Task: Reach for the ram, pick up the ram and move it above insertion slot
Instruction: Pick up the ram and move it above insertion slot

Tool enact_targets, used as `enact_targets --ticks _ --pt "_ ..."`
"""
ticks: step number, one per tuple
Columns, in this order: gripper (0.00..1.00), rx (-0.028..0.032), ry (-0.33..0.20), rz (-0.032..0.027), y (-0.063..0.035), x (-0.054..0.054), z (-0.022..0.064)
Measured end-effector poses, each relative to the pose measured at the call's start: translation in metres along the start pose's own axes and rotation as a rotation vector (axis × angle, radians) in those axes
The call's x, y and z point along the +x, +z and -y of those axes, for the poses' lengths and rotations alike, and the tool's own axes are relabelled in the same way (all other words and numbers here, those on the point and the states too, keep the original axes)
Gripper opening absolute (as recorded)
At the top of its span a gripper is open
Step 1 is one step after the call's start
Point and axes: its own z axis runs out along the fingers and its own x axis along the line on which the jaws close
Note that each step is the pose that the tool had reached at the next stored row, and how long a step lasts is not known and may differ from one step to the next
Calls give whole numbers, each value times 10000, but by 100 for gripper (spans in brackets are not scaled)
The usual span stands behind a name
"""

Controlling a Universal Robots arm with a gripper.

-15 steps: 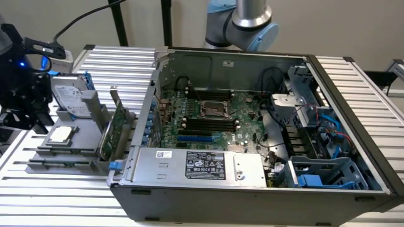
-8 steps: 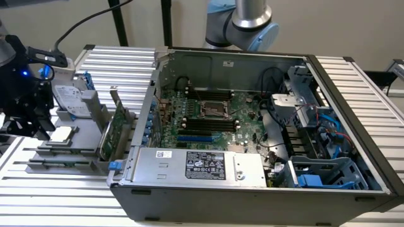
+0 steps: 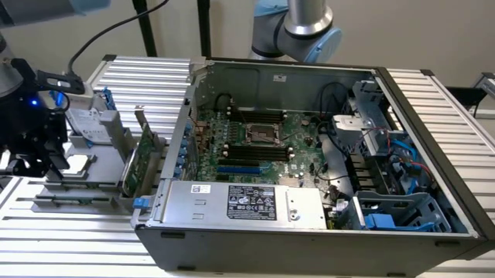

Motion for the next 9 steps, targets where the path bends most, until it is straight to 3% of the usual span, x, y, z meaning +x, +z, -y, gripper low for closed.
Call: enact_targets --ticks 9 --pt "31 1 -16 0 164 13 4"
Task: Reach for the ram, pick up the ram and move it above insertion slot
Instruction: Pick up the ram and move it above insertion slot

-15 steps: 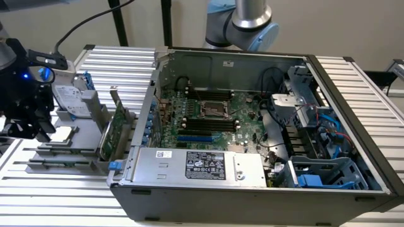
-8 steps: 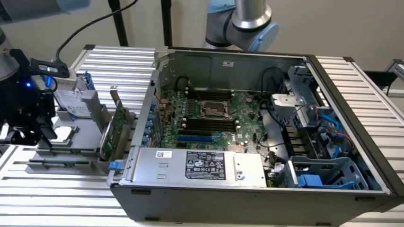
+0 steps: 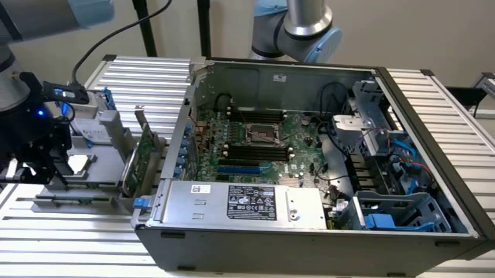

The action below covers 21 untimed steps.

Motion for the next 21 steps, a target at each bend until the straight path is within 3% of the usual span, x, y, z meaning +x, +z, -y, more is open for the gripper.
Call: enact_targets --ticks 21 --pt "31 0 1 -1 382 42 8"
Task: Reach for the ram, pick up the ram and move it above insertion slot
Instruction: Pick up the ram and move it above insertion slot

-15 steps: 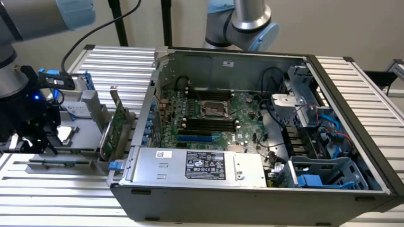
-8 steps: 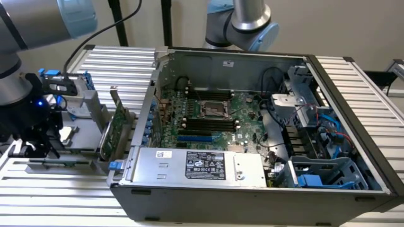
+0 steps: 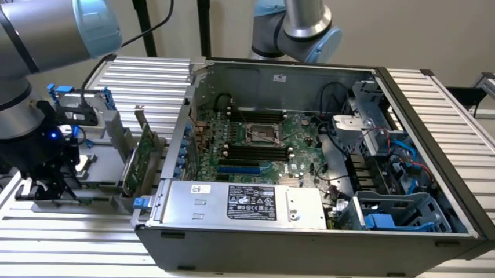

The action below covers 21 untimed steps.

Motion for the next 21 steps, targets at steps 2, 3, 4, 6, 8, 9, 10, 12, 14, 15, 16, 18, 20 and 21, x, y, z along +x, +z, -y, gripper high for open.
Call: enact_targets --ticks 2,3,4,6,8,9,10,12,14,15,16,18,20,21 --pt "31 0 0 0 36 3 1" --pt "31 0 0 0 54 4 1" --pt "31 1 0 0 72 5 2" --pt "31 0 -1 0 108 8 3" --pt "31 0 0 0 144 9 3" --pt "31 1 -1 1 164 10 3" --pt "31 0 -1 0 182 10 1" --pt "31 -1 -1 -1 218 10 -8" --pt "31 -1 -1 -1 254 10 -23" --pt "31 1 0 1 270 9 -29" --pt "31 1 -1 1 282 10 -32" --pt "31 -1 -2 -1 293 10 -34" --pt "29 -2 -1 -2 297 9 -34" --pt "29 -2 0 -2 297 9 -34"
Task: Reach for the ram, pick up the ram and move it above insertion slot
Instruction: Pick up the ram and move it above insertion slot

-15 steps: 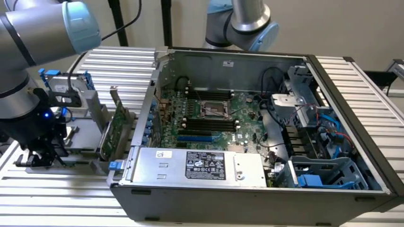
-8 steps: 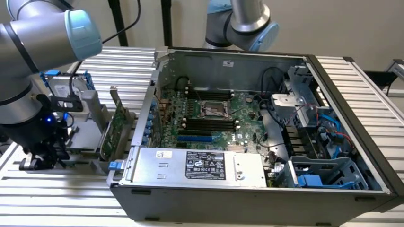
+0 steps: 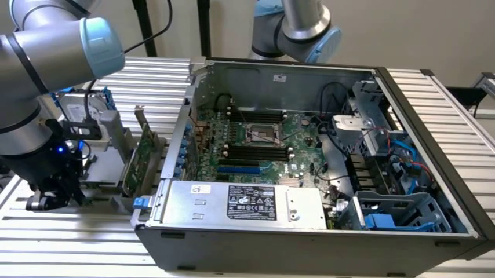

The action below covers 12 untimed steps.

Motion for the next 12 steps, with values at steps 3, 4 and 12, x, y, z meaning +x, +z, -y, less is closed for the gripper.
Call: enact_targets --ticks 3,4,12 --pt "20 2 0 0 2 0 0" --pt "20 2 0 0 2 0 0" --pt "14 -9 1 1 2 -1 1"
